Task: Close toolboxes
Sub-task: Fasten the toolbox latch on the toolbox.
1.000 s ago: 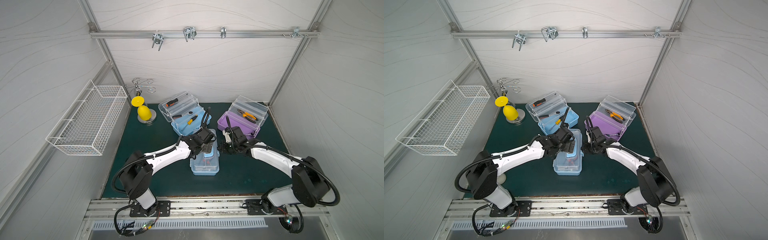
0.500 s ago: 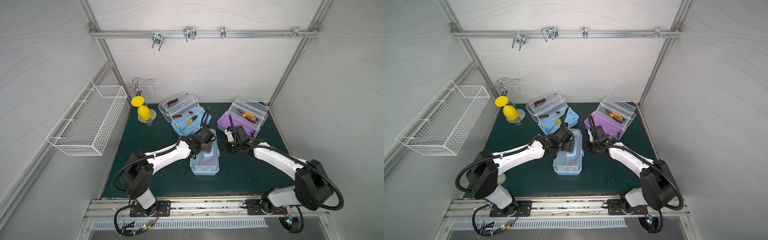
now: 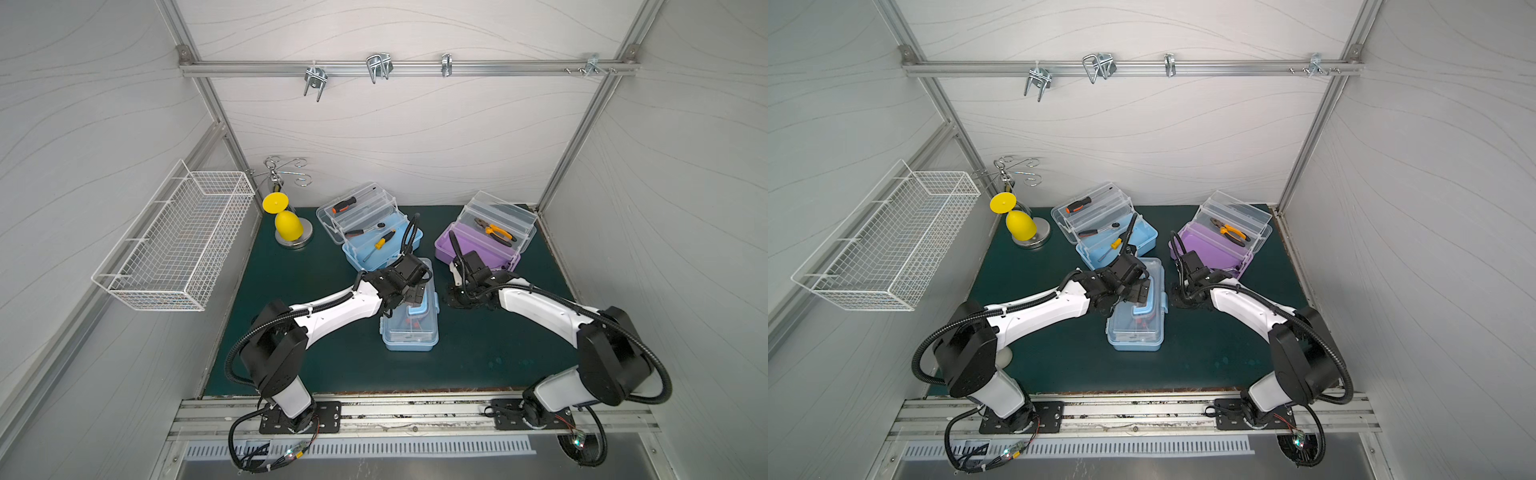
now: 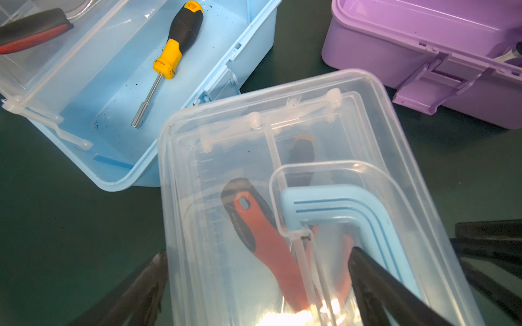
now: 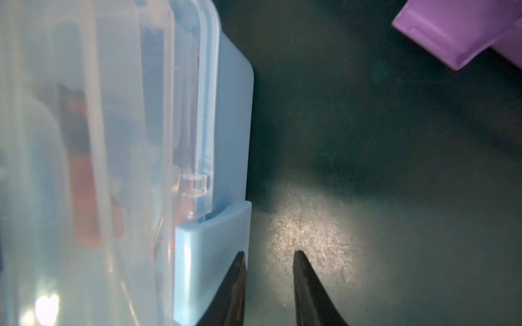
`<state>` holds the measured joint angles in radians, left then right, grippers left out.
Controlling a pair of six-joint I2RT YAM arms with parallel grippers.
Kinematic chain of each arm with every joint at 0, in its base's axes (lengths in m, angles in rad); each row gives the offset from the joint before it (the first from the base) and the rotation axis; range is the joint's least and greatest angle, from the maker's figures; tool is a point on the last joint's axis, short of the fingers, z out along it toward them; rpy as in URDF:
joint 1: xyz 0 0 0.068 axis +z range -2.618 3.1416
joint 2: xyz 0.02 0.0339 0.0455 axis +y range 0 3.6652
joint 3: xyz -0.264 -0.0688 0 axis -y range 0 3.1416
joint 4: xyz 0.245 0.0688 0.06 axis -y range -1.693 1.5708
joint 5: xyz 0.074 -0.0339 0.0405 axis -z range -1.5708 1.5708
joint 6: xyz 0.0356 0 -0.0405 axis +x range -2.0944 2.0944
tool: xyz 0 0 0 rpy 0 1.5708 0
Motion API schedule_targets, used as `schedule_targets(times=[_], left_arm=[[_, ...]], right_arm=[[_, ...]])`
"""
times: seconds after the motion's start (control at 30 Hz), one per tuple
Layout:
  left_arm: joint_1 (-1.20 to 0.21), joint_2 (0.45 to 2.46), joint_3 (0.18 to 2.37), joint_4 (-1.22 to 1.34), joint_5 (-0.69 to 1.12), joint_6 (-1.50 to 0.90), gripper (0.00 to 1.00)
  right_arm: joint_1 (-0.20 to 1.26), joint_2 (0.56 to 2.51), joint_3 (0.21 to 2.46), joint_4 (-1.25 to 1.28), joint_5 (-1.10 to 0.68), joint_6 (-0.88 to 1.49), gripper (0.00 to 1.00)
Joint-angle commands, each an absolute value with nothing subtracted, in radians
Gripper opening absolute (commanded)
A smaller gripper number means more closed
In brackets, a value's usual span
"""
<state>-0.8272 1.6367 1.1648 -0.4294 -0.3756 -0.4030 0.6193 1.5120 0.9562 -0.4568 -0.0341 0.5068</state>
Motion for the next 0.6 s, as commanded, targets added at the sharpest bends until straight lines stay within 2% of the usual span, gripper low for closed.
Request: schedule_targets(times=[0.0, 0.2, 0.57], left_arm=[[-0.845, 1.739, 1.106, -0.568, -0.236, -0.382, 0.98], [-0.846, 1.752, 1.098, -0.547, -0.208, -0.389, 0.98], [-0.845, 1.764, 1.053, -0.480, -0.130, -0.425, 0.98]], right_arm=[[0.657, 1.559, 1.004, -0.497, -0.012, 0.484, 0.31], [0.694, 1.614, 1.038, -0.467, -0.063, 0.484, 0.31], [0.668, 1.617, 0.975, -0.309, -0.252, 0.571, 0.31]])
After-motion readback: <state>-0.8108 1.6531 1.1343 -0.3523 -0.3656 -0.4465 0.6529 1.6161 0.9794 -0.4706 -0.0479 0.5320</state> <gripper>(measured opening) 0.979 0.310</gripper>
